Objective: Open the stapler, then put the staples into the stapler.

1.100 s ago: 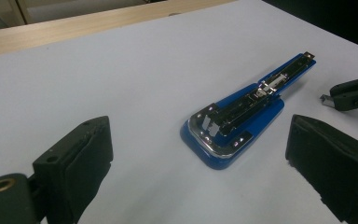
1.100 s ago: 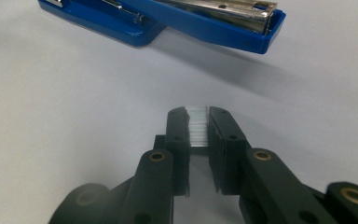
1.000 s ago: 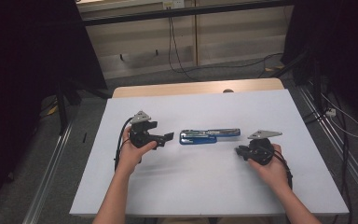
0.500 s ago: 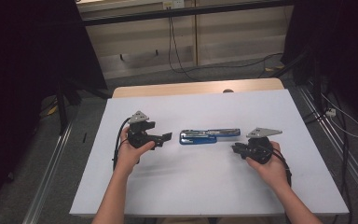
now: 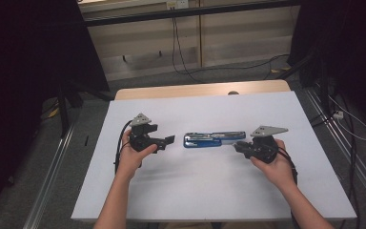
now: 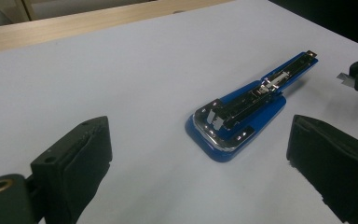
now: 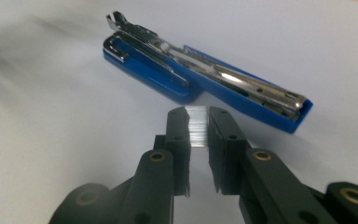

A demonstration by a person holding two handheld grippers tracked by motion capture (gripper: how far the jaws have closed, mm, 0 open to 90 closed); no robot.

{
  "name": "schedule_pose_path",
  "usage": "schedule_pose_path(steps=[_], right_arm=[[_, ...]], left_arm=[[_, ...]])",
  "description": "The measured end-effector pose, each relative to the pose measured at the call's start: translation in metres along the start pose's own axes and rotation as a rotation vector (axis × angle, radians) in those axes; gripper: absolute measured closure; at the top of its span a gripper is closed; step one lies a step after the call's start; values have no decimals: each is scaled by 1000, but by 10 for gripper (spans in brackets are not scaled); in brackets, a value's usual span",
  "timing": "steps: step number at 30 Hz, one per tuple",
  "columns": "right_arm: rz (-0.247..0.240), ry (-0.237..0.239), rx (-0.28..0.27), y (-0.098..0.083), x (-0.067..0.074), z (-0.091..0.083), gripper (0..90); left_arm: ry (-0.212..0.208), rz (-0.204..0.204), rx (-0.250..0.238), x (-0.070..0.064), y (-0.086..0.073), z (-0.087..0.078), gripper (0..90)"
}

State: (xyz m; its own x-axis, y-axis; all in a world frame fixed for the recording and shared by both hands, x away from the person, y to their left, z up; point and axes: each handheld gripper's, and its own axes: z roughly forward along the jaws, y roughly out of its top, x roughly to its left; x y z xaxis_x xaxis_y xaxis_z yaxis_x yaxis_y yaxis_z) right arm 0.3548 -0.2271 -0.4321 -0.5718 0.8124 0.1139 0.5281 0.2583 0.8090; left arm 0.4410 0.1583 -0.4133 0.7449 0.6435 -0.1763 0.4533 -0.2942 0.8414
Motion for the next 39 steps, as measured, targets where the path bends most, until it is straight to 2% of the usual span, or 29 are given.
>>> schedule_pose_path(steps=[3, 8, 14, 20, 25, 30, 31, 39], right_arm=[[-23, 24, -5, 6, 1, 1, 794], [-59, 49, -34, 20, 1, 1, 794], [-89, 77, -34, 30, 0, 5, 794], [-123, 125, -38, 42, -2, 13, 794], [-132, 163, -39, 50, -2, 20, 794], [-150, 182, -41, 57, -2, 27, 794], [-156, 199, -48, 61, -2, 30, 794], [-211, 232, -45, 71, 3, 40, 794]], left_arm=[[-11, 0, 4, -2, 0, 0, 63], [-2, 8, 8, -2, -1, -2, 63], [2, -2, 0, 0, -2, -3, 62], [4, -10, -7, 1, -1, -4, 63], [0, -1, 0, -1, -2, -3, 63], [-5, -3, -2, -1, -2, -4, 62], [-3, -2, -3, 0, -2, -5, 62], [-5, -12, -7, 1, -3, -5, 62]])
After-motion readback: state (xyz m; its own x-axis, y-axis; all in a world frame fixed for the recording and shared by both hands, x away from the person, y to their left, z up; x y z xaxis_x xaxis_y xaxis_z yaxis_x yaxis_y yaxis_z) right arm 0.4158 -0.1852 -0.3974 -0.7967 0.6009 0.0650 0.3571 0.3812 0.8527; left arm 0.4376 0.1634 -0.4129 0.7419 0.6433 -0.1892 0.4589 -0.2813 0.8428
